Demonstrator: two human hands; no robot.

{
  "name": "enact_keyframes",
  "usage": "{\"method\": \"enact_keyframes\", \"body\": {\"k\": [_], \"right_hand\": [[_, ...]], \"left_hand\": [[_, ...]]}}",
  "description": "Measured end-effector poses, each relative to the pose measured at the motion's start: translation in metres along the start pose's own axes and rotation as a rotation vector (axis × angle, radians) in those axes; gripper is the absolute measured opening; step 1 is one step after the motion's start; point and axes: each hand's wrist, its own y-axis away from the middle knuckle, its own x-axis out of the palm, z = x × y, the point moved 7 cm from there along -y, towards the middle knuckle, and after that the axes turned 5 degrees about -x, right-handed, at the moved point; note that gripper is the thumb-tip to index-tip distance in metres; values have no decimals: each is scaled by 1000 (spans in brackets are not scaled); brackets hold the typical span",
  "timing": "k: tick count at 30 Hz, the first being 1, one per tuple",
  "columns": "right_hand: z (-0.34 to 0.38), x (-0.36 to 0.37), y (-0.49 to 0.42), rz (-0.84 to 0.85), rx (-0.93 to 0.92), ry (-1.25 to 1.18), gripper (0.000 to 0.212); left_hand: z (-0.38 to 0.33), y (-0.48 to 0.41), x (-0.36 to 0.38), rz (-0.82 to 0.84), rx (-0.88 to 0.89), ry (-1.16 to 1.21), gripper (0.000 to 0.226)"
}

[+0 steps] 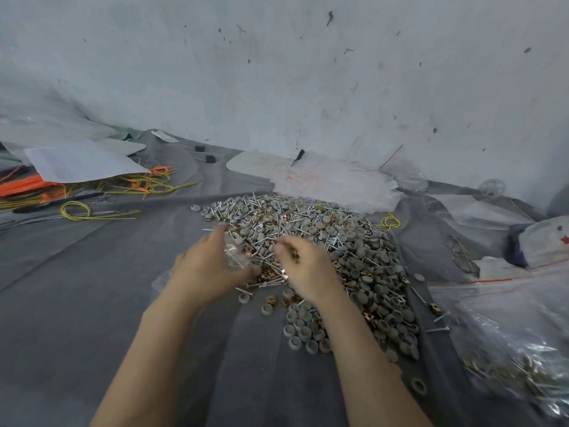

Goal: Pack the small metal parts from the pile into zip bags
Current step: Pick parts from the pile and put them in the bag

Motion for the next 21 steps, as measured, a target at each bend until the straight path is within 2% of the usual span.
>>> {"method": "enact_keyframes", "body": {"k": [3,5,9,13,17,21], "right_hand": [[3,56,9,365,-94,315,50],[4,75,11,430,-94,382,47],[-12,44,-4,171,7,478,39],[-48,-5,4,-67,203,391,24],[-58,-26,10,-213,227,300,13],[-59,-29,13,-270,208,283,9]], "left_hand": [[13,-9,-9,-63,-128,-8,88],[12,-11,-6,-78,-165,-66,85],[7,-9,9,-75,-162,-145,96],[8,-4,28,-42,-100,-172,100],[-8,1,42,-73,20,-87,103],[-13,7,43,-148,73,-27,95]]}}
